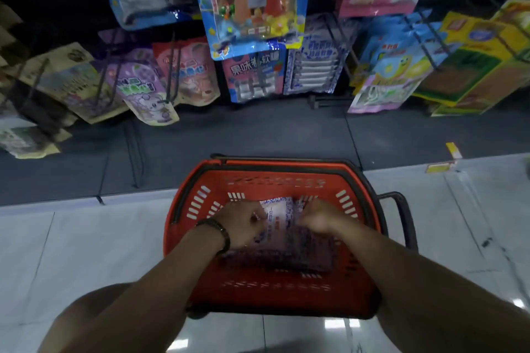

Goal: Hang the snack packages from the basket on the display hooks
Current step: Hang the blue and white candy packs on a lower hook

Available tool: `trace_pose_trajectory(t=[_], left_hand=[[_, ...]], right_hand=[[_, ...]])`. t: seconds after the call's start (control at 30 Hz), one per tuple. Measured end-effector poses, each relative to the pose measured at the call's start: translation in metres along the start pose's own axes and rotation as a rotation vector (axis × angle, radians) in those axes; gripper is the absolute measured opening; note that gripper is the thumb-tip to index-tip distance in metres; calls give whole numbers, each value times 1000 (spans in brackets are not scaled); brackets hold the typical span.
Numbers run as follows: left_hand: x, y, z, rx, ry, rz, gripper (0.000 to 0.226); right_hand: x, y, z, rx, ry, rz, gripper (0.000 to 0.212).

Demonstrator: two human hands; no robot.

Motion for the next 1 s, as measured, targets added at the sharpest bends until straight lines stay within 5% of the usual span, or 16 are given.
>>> trace_pose_trajectory(t=[0.1, 0.23, 0.37, 0.47, 0.6, 0.67, 0.73, 0.83, 1.0], left_hand=[[9, -1, -7, 88, 15, 44, 32], [19, -3, -2, 107, -36, 122, 58], [25, -2, 3, 106, -39, 172, 58], [28, -3, 8, 165, -43, 172, 58], [32, -5, 15, 130, -81, 217, 57], [31, -9, 16, 114, -82, 201, 58], [27, -12, 15, 109, -84, 192, 62], [20, -15, 20, 112, -90, 170, 71], [-4, -9, 18, 76, 1, 86, 87]], right_hand=[[20, 31, -6, 39, 78, 45, 22], [37, 69, 0, 157, 71, 57, 37], [38, 77, -2, 523, 119, 13, 38], [47, 76, 1, 394, 82, 26, 44], [52, 81, 6, 594, 126, 83, 30], [41, 77, 20, 637, 116, 54, 7], [28, 70, 35, 692, 62, 10, 8], [10, 57, 48, 793, -14, 4, 36], [-41, 21, 55, 1122, -134, 67, 29]])
Point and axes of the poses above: each hand's wrist, its own x-axis towards the middle knuckle, its own y-axis out of the palm, z = x × y, the point moved 4 cm from there along x, towards the middle knuckle, and after that the axes turned 13 degrees about z, right-handed, at the moved point
